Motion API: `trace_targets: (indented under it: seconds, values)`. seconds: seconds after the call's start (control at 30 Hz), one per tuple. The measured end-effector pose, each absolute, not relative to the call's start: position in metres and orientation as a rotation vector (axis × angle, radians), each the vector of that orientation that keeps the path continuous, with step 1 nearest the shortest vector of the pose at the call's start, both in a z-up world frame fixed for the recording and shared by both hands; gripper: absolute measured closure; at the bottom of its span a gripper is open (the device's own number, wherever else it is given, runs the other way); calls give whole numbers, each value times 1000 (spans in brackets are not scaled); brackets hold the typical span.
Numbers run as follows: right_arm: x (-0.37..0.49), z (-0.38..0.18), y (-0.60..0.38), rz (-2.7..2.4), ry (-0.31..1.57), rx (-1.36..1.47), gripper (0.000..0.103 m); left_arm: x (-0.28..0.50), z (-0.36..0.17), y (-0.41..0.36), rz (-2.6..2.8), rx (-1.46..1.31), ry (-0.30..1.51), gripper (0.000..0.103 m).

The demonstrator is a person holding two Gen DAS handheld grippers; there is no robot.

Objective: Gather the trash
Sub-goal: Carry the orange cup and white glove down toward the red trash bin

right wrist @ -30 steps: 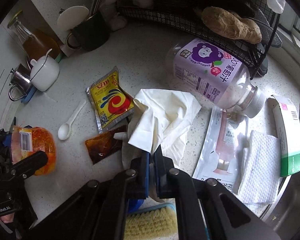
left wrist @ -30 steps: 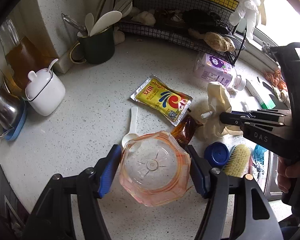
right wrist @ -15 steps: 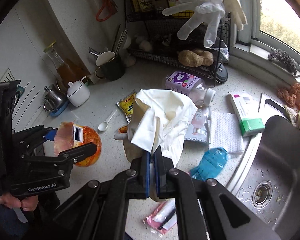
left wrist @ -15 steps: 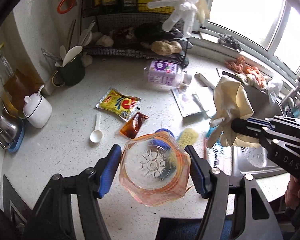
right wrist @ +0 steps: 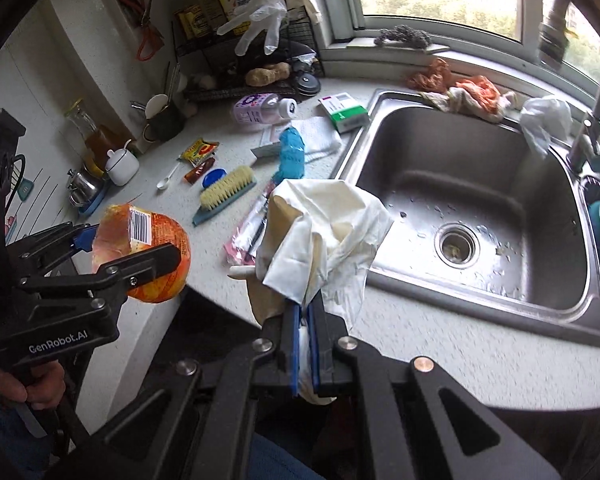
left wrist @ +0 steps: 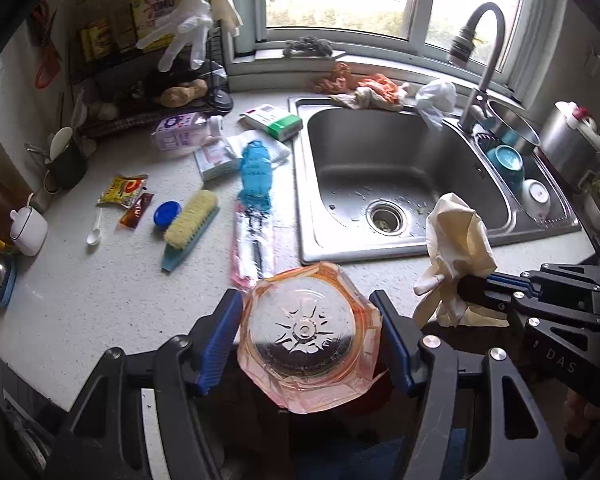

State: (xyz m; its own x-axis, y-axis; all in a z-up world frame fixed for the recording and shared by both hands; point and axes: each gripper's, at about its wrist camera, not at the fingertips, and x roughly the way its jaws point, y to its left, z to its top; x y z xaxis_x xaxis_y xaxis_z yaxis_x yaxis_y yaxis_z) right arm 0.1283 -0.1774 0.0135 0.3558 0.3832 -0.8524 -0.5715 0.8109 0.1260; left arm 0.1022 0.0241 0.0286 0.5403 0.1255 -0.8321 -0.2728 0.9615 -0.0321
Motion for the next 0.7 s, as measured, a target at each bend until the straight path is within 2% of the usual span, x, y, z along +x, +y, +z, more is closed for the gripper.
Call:
trace_targets:
  seconds: [0.37, 0.7]
  values:
    - [68, -17, -270, 445, 1077, -111, 99, 86, -15, -86, 56, -95, 1030, 40]
    - [72, -106, -304, 357, 1190, -74, 99, 105, -124, -121, -20, -69, 1145, 40]
